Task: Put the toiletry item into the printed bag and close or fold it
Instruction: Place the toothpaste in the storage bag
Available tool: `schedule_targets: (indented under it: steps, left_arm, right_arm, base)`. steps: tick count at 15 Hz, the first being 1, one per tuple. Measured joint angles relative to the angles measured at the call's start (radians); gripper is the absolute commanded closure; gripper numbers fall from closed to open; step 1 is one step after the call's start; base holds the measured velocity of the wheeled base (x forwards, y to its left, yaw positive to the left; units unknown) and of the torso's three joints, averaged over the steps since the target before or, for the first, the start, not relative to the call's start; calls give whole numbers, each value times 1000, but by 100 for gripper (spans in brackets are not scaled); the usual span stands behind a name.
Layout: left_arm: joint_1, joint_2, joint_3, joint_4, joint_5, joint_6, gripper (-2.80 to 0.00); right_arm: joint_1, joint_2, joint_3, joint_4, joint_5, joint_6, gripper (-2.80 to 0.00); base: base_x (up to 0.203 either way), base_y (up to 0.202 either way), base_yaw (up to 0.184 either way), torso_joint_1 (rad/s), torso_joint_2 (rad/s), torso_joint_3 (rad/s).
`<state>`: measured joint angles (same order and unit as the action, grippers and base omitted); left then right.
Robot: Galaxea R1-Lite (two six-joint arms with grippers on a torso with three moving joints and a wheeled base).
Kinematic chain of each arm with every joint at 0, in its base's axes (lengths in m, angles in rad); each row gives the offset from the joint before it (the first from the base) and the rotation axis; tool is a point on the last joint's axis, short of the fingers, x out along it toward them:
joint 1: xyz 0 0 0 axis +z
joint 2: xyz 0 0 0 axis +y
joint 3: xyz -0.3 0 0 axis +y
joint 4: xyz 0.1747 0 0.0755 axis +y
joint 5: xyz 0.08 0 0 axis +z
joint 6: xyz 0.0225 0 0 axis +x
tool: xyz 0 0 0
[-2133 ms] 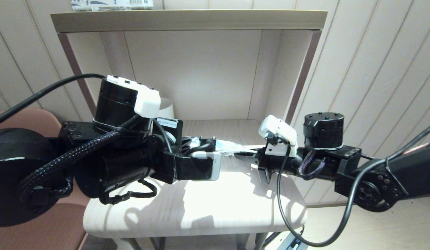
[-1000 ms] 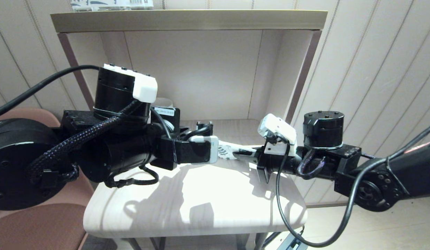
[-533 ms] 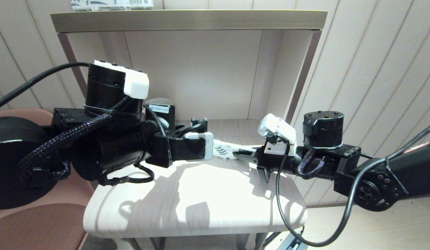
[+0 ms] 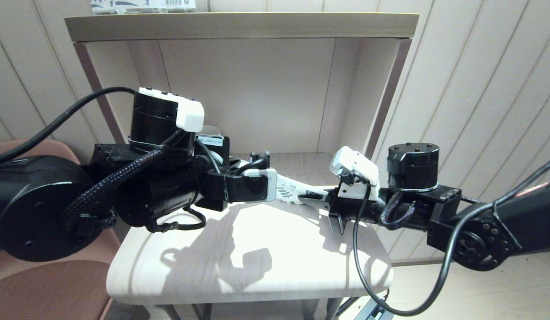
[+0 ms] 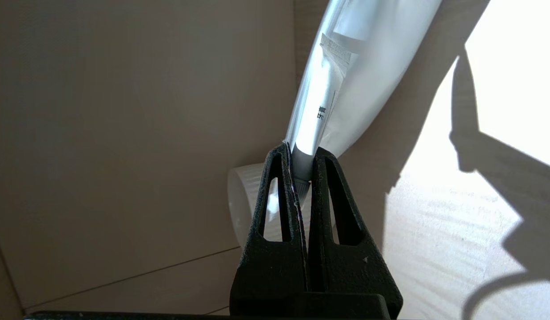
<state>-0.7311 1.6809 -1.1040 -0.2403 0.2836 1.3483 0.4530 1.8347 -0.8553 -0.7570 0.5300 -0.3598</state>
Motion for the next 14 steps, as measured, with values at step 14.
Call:
schedule_targets:
  steps: [14]
  left_arm:
    - [-3,23,27,0,-6,-2,0]
  right_arm:
    - [0,-7,-9,23,61,32,0]
  base:
    - [0,0,0,0,0,0]
